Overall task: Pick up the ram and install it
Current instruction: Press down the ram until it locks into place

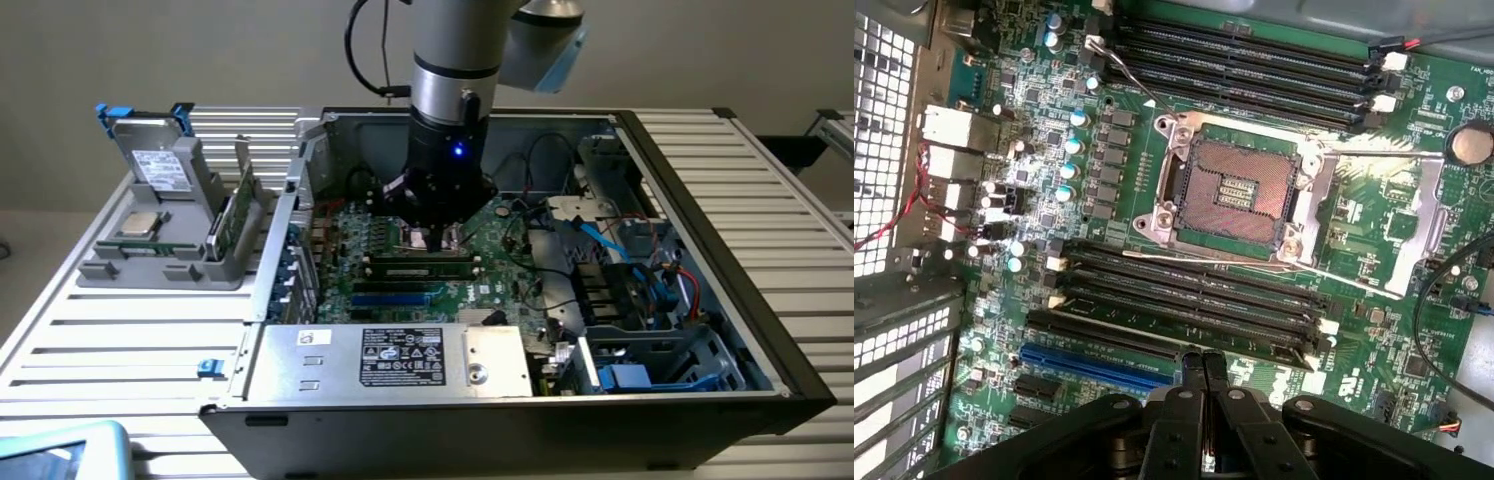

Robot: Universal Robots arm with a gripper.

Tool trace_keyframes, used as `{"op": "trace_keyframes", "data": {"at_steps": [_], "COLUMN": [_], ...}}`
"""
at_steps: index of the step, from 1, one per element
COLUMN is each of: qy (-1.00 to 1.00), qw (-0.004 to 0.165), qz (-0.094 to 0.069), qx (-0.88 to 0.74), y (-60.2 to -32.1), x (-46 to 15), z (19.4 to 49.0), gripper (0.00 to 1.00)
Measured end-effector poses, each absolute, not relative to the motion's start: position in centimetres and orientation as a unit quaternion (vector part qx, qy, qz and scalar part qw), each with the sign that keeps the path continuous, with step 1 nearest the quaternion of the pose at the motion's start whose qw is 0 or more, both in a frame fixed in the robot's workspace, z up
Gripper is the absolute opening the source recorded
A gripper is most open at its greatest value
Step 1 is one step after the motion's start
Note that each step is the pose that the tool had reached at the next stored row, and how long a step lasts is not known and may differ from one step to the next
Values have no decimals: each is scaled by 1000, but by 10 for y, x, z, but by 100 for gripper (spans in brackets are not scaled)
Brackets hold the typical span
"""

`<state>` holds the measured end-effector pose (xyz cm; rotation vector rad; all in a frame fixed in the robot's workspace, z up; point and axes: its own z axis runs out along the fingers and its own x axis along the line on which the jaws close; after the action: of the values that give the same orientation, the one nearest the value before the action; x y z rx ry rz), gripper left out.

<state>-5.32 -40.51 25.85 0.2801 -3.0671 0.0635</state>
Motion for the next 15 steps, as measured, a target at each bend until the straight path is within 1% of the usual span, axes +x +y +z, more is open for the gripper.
{"op": "trace_keyframes", "data": {"at_steps": [7, 12, 15], "qy": [-998, -999, -999], "qw": [29, 21, 20], "qz": [20, 21, 21], "qx": [53, 39, 37], "y": [-405, -405, -405], "x": [-53, -53, -53], "z": [258, 258, 258], "gripper": [11, 11, 11]}}
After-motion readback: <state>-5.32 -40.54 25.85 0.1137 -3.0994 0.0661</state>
